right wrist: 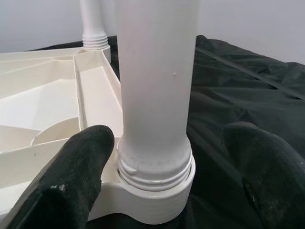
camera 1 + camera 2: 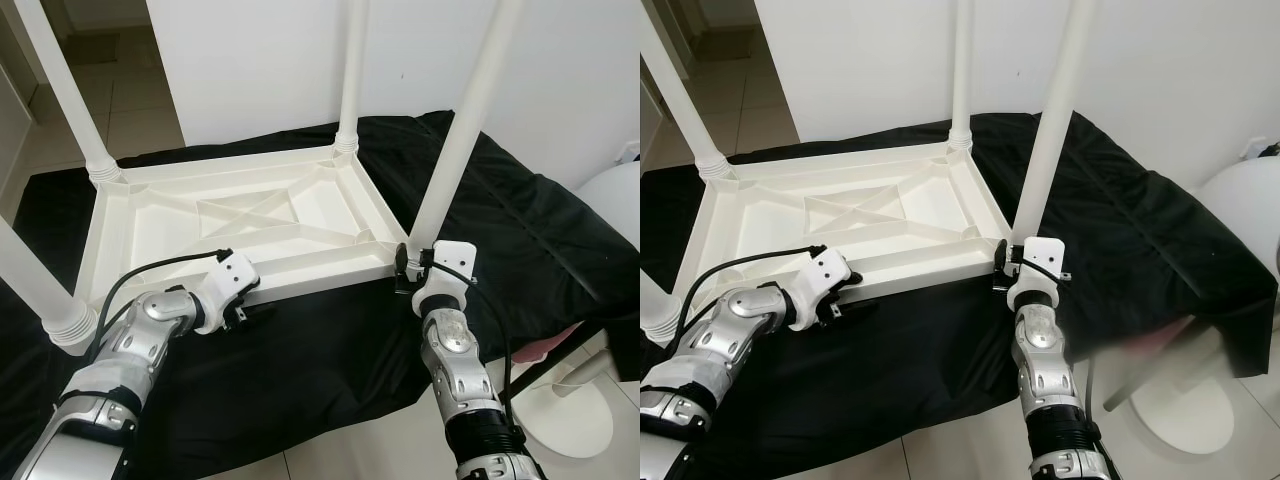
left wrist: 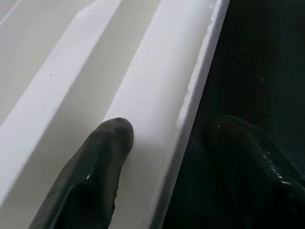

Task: Building children table

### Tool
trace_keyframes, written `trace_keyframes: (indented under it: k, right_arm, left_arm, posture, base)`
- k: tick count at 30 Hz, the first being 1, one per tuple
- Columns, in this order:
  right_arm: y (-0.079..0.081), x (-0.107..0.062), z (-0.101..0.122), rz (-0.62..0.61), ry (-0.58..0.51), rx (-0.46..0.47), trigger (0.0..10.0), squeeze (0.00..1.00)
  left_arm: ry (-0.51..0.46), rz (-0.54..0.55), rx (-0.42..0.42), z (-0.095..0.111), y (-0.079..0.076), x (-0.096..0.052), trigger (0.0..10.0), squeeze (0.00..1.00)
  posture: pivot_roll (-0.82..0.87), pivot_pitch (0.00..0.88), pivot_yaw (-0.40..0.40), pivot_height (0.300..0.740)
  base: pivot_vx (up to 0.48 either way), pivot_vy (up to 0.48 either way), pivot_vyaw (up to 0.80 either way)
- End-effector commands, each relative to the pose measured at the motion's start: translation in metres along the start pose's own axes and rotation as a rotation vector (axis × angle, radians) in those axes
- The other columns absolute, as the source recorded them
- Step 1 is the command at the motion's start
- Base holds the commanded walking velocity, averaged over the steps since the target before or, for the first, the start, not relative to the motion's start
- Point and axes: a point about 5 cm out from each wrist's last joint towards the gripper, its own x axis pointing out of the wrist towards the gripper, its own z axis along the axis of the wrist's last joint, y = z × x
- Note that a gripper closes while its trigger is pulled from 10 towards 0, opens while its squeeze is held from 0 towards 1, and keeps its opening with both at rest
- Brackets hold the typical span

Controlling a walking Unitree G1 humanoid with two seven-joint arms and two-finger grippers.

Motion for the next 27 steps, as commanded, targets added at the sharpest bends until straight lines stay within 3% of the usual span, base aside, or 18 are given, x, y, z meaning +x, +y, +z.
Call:
trace_keyframes:
  k: [1, 6, 7, 8, 9, 22, 27]
  right_arm:
    - [-0.002, -0.002, -0.003, -0.009, 0.005, 0.006, 10.0, 0.00]
    - [-0.002, -0.002, -0.004, -0.013, 0.006, 0.008, 10.0, 0.00]
    - [-0.002, -0.002, -0.004, -0.013, 0.006, 0.010, 10.0, 0.00]
    - [-0.001, -0.002, -0.004, -0.012, 0.007, 0.010, 10.0, 0.00]
    - [-0.001, -0.002, -0.004, -0.010, 0.008, 0.011, 10.0, 0.00]
    - [0.001, 0.001, -0.004, 0.003, 0.012, 0.010, 10.0, 0.00]
    - [0.002, 0.002, -0.004, 0.007, 0.013, 0.009, 10.0, 0.00]
  left_arm:
    - [0.069, 0.265, -0.056, -0.015, 0.011, -0.003, 10.0, 0.00]
    - [0.070, 0.291, -0.109, -0.017, 0.014, -0.003, 10.0, 0.00]
    - [0.073, 0.290, -0.119, -0.018, 0.014, -0.003, 4.4, 0.00]
    - [0.074, 0.288, -0.124, -0.019, 0.013, -0.003, 3.5, 0.00]
    - [0.075, 0.285, -0.134, -0.021, 0.012, -0.003, 0.0, 0.00]
    - [0.115, 0.350, -0.183, -0.034, 0.017, -0.018, 0.0, 0.00]
    - [0.104, 0.330, -0.179, -0.033, 0.010, -0.017, 0.0, 0.00]
  posture:
    - [-0.07, 0.008, 0.044, 0.740]
    - [-0.07, 0.006, 0.045, 0.740]
    - [-0.06, 0.006, 0.046, 0.740]
    - [-0.06, 0.004, 0.044, 0.740]
    - [-0.06, 0.004, 0.042, 0.740]
    - [-0.05, 0.007, 0.027, 0.740]
    - [-0.05, 0.011, 0.026, 0.740]
  base:
    - [0.000, 0.000, 0.00]
    - [0.000, 0.000, 0.00]
    - [0.000, 0.000, 0.00]
    - [0.000, 0.000, 0.00]
    - [0.000, 0.000, 0.00]
    - [0.000, 0.000, 0.00]
    - [0.000, 0.000, 0.00]
